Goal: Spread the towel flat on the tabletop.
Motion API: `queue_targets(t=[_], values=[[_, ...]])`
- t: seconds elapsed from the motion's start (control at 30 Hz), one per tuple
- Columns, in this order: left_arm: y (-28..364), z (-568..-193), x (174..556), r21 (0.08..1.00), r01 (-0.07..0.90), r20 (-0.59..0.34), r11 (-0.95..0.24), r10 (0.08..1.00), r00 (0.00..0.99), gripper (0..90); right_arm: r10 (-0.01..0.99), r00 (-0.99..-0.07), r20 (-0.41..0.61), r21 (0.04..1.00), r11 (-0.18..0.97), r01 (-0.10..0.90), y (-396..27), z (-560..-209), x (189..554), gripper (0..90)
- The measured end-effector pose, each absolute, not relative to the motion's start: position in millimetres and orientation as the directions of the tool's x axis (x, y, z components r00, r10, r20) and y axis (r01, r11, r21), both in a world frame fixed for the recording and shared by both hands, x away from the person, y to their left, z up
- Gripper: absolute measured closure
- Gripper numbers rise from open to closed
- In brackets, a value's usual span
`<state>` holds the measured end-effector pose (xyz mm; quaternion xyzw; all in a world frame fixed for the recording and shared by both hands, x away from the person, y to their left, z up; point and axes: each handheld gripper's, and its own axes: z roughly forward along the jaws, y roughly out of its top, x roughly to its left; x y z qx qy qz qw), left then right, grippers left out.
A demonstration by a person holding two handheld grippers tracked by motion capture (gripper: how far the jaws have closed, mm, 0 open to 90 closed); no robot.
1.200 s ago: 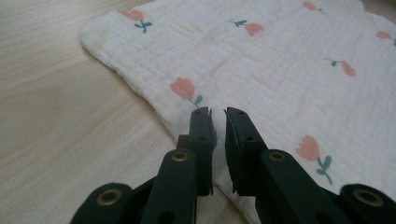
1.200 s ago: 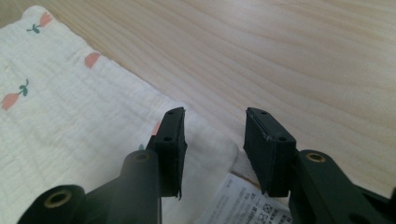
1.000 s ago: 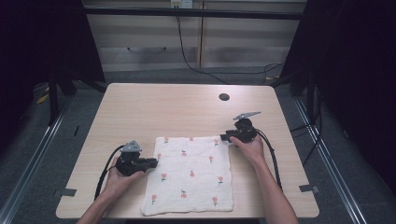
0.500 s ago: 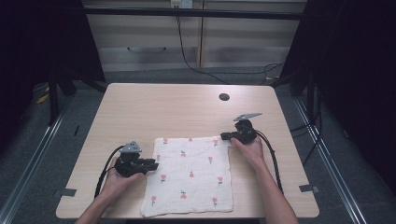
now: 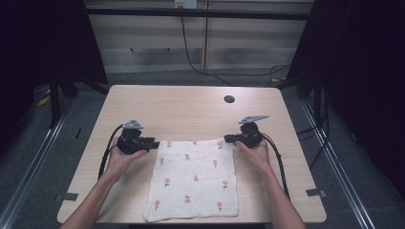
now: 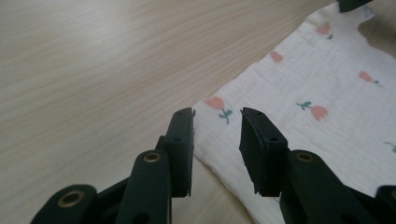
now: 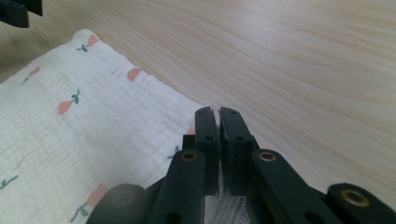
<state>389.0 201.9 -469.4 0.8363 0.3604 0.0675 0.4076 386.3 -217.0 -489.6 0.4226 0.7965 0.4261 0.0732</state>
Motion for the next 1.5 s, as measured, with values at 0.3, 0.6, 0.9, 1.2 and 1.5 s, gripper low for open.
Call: queue_targets(t=[0.3,0.6,0.9,1.2,1.5], values=[[190.3,-486.4,415.8,0.689,0.588,-0.197,-0.424,0.671,0.715,57.1,0.739,-0.628,0.242,0.743,0.276,0.61,-217.5,-486.2,383.1,87.0],[186.3,-497.6,420.0,0.658,0.599,-0.188,-0.457,0.67,0.718,57.7,0.739,-0.627,0.246,0.746,0.269,0.61,-219.7,-487.5,383.9,86.9],[176.3,-498.3,408.5,0.669,0.53,-0.101,-0.521,0.643,0.759,83.2,0.732,-0.631,0.256,0.743,0.269,0.613,-220.1,-488.9,381.8,86.9],[183.5,-495.2,408.6,0.692,0.562,-0.161,-0.454,0.661,0.733,85.9,0.736,-0.628,0.254,0.745,0.265,0.612,-225.8,-480.7,380.9,87.0],[192.3,-478.7,406.3,0.73,0.553,-0.19,-0.4,0.659,0.728,86.0,0.739,-0.631,0.236,0.759,0.265,0.595,-231.4,-464.3,378.5,87.0]])
